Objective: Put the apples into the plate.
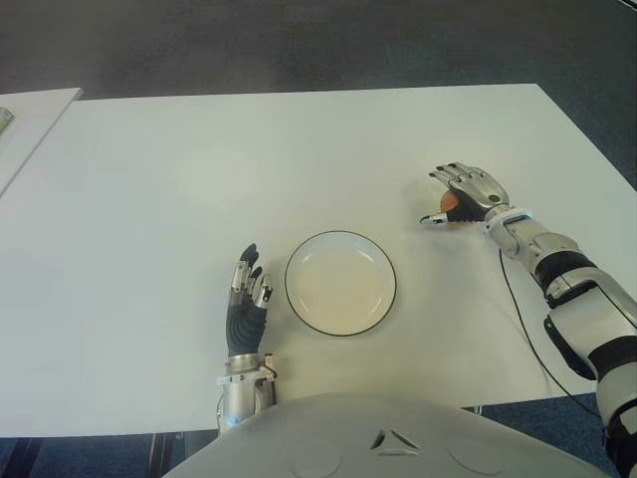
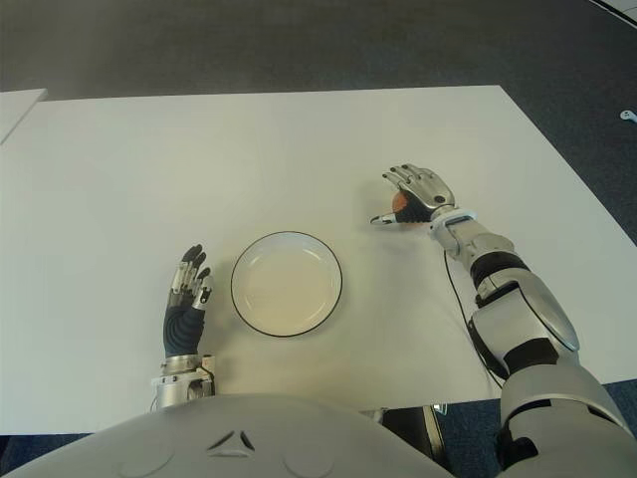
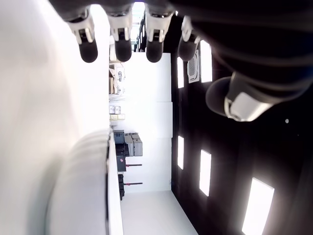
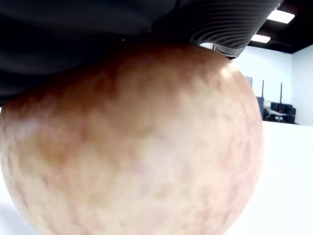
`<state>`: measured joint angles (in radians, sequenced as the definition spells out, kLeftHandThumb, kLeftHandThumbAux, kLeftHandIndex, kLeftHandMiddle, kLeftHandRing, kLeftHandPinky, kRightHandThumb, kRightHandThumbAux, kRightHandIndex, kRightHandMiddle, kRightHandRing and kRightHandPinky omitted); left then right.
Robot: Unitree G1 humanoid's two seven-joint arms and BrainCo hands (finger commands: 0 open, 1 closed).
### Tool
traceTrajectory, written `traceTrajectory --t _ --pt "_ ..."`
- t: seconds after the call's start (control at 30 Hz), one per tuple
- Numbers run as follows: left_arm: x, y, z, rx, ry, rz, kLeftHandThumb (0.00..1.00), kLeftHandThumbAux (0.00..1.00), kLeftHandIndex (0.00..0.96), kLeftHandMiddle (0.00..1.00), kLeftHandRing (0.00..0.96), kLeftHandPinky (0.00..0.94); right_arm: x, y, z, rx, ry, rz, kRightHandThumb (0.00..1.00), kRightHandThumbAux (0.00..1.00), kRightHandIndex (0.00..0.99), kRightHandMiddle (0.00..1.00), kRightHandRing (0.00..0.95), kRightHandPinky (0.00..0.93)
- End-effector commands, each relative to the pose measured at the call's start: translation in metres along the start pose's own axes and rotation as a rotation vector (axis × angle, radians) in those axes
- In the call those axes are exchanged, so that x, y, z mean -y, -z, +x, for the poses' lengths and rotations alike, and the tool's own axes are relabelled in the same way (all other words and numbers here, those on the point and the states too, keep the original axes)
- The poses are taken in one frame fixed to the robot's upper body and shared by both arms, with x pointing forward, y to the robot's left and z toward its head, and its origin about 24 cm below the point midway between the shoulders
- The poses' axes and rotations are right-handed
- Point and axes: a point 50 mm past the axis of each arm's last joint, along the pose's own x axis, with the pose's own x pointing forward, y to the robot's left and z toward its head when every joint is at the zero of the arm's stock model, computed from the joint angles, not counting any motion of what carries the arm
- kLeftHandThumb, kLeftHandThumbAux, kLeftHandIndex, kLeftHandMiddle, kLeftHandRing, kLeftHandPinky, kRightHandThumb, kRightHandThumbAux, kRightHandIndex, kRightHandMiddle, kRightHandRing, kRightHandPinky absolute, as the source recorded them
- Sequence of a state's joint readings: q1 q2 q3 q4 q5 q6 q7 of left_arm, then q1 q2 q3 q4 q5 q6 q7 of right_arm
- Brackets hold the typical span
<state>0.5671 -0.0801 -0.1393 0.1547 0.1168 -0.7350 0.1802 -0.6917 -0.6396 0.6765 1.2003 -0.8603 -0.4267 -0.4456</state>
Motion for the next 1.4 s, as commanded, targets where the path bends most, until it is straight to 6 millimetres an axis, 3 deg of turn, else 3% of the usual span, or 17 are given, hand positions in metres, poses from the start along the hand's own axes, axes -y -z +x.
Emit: traceTrajectory --t 0.03,0.17,0.37,0.43,0.53,0.57,0.67,0.93,1.17,1.4 --pt "-0.0002 0.0046 -0.0027 -0.044 0.008 0.007 0.0 0.431 0.0 0.0 0.0 0.0 -0.0455 0.0014 -0.0259 -0.019 -0.21 -0.026 0.229 0.282 0.0 0.0 0.0 0.0" --pt "-0.0005 0.0045 -0.0033 -0.047 0.007 0.007 0.0 0.431 0.0 0.0 0.0 0.0 -0.0458 -0.001 -0.0244 -0.029 -0.19 -0.004 0.236 0.3 0.0 0.0 0.0 0.014" --pt "-0.0005 0.0028 -0.0045 -0.043 0.004 0.016 0.0 0.431 0.0 0.0 0.0 0.0 -0.045 -0.0025 -0.0239 -0.036 -0.144 0.011 0.371 0.387 0.209 0.173 0.16 0.214" --pt "-0.0001 0.0012 -0.0044 -0.035 0.003 0.023 0.0 0.43 0.0 0.0 0.0 0.0 -0.0449 -0.0031 -0.0238 -0.036 -0.127 0.001 0.463 0.435 0.34 0.291 0.266 0.299" --pt "0.0004 -0.0003 -0.0042 -0.028 0.005 0.03 0.0 0.43 0.0 0.0 0.0 0.0 -0.0447 -0.0038 -0.0232 -0.03 -0.112 -0.031 0.512 0.472 0.434 0.376 0.341 0.356" --pt "0.0003 -0.0008 -0.0045 -0.026 0.005 0.031 0.0 0.43 0.0 0.0 0.0 0.0 -0.0443 -0.0039 -0.023 -0.025 -0.109 -0.045 0.516 0.479 0.448 0.389 0.352 0.365" --pt "-0.0001 -0.0015 -0.0052 -0.025 0.004 0.033 0.0 0.43 0.0 0.0 0.0 0.0 -0.0437 -0.004 -0.0225 -0.015 -0.103 -0.072 0.651 0.644 0.438 0.473 0.437 0.437" --pt "-0.0002 -0.0034 -0.0044 -0.021 0.01 0.029 0.0 0.425 0.0 0.0 0.0 0.0 -0.0419 -0.0044 -0.0215 -0.003 -0.093 -0.085 0.701 0.703 0.438 0.611 0.579 0.578" --pt "-0.0003 -0.0037 -0.0046 -0.022 0.013 0.015 0.0 0.425 0.0 0.0 0.0 0.0 -0.0403 -0.0048 -0.0207 -0.034 -0.067 0.003 0.712 0.71 0.439 0.675 0.632 0.616" --pt "-0.0011 -0.004 -0.0051 -0.019 0.014 0.02 0.0 0.431 0.0 0.0 0.0 0.0 -0.0391 -0.0057 -0.021 -0.053 -0.042 0.106 0.72 0.712 0.442 0.694 0.624 0.456"
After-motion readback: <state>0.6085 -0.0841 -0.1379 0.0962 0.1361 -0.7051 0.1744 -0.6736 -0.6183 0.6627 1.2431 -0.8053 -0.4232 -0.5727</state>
